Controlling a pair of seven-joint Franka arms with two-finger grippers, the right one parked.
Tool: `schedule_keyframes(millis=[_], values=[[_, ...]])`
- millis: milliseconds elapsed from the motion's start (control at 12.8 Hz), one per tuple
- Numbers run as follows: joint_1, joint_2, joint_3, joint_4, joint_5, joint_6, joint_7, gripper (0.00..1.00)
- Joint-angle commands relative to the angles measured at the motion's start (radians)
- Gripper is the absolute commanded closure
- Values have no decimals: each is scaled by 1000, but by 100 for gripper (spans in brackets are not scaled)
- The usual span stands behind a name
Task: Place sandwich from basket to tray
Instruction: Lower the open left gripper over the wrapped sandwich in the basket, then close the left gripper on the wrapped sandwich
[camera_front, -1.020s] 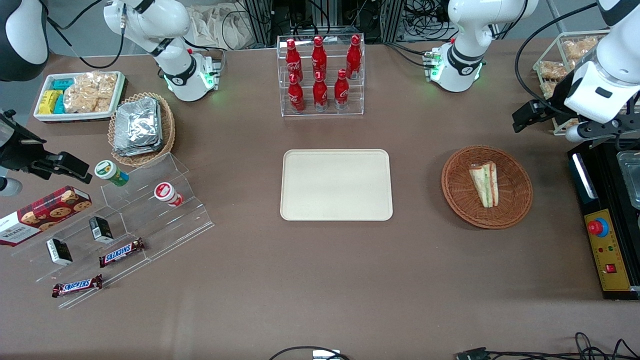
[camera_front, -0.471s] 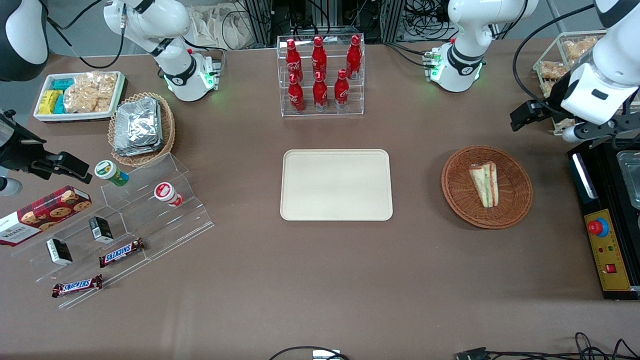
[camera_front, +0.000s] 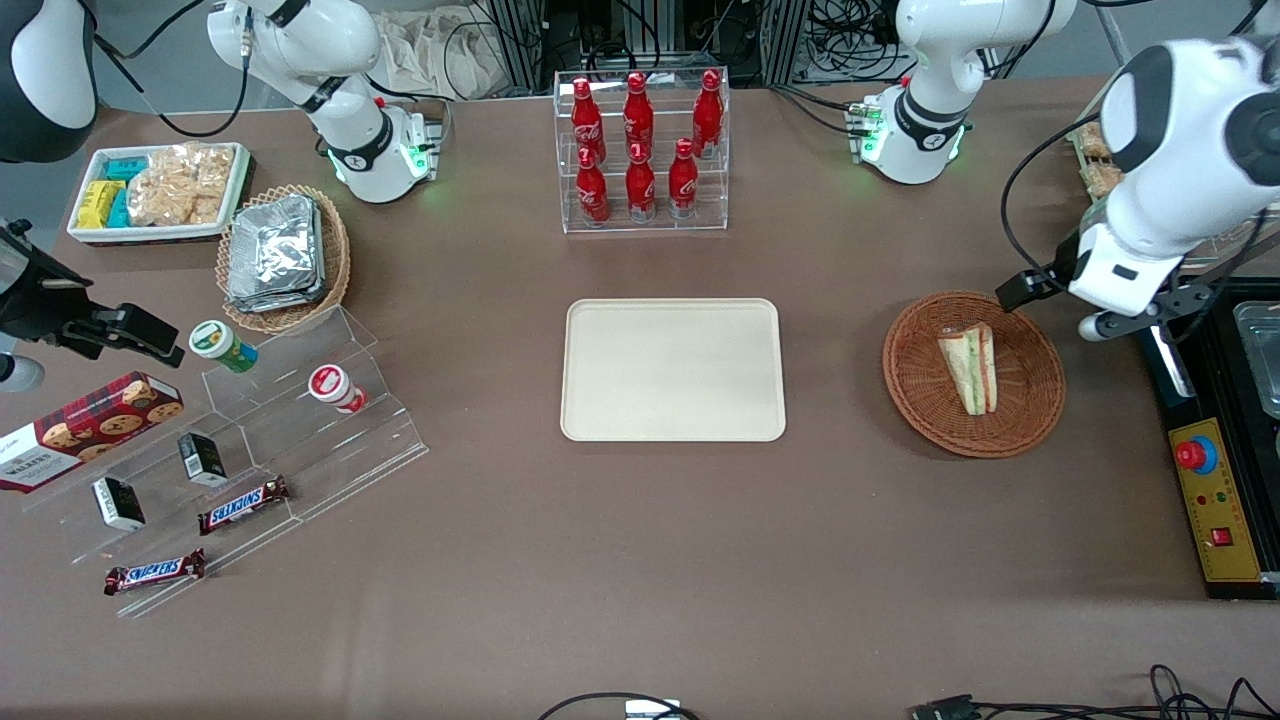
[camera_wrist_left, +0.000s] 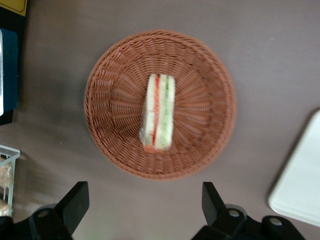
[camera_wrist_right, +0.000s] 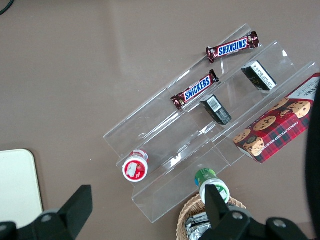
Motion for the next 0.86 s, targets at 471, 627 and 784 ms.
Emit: schedule_keyframes(millis=[471, 627, 784], values=[[12, 187, 13, -236, 35, 503, -63, 0], [12, 252, 13, -236, 35, 557, -63, 0], [12, 296, 14, -237, 35, 597, -63, 0]])
